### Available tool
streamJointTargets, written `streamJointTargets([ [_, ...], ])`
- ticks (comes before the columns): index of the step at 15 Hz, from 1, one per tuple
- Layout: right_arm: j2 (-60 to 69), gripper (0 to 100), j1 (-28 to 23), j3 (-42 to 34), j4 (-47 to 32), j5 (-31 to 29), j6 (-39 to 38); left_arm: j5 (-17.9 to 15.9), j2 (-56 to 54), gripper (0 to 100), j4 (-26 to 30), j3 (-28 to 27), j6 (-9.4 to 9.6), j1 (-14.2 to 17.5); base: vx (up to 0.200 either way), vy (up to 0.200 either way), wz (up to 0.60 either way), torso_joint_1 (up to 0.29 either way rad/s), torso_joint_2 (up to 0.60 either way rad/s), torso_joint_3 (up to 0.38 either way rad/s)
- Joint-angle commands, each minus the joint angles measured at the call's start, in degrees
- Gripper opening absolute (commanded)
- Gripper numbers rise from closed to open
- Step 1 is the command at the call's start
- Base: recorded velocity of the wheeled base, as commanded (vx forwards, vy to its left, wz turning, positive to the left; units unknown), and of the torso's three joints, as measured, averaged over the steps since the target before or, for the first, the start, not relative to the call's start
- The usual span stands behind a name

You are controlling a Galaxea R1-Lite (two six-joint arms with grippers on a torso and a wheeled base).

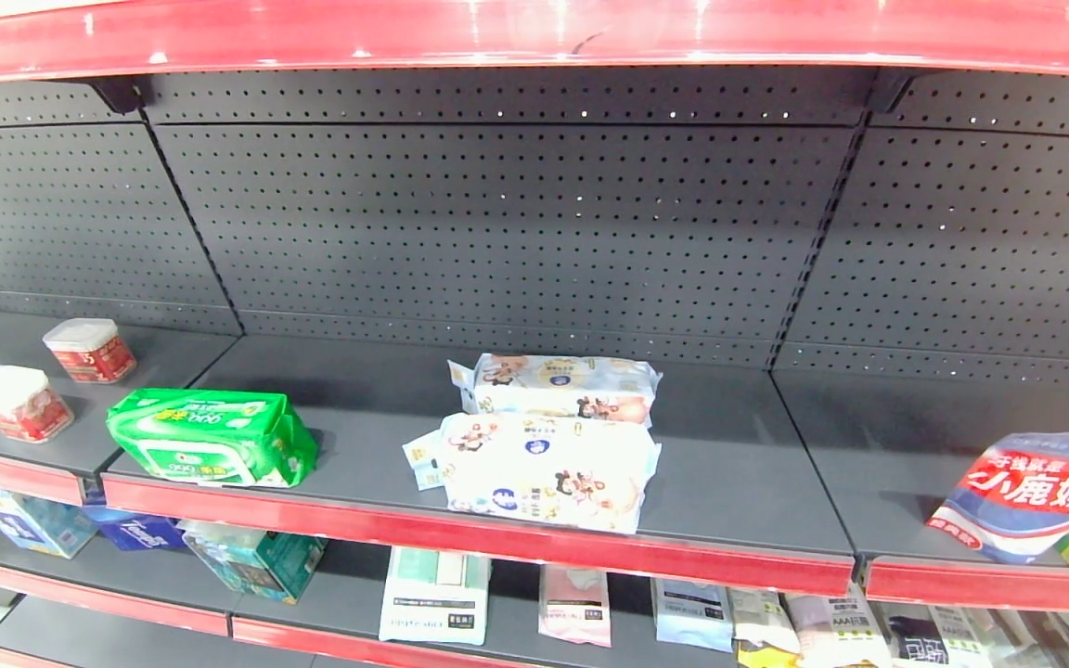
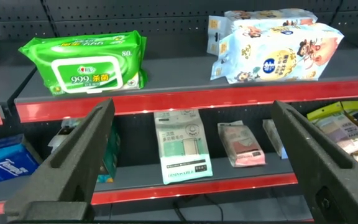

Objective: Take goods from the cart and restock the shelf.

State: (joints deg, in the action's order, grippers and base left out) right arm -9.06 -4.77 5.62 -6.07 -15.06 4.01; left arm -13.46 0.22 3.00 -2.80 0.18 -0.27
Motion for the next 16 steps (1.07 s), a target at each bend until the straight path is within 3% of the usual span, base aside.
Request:
streamJointTargets([
  [1,3.34,100,0.37,-3.77,5.02,10.05,-0.23,0.01,-0.13,100,-0.01,-0.01,-0.01,0.00,0.000,0.000,0.00,0.000,0.00,0.000],
  [5,4.93,100,7.49,-4.30,6.42,13.03,-0.41,0.01,-0.13,100,-0.01,-0.01,-0.01,0.00,0.000,0.000,0.00,0.000,0.00,0.000],
  [9,7.04,100,5.82,-5.62,6.16,16.73,-1.73,0.01,-0.04,100,-0.01,-0.01,-0.01,0.00,0.000,0.000,0.00,0.000,0.00,0.000],
  [16,8.88,100,5.03,-5.62,6.07,13.12,-5.24,0.63,-0.13,100,-0.01,-0.01,-0.01,0.00,0.000,0.000,0.00,0.000,0.00,0.000],
])
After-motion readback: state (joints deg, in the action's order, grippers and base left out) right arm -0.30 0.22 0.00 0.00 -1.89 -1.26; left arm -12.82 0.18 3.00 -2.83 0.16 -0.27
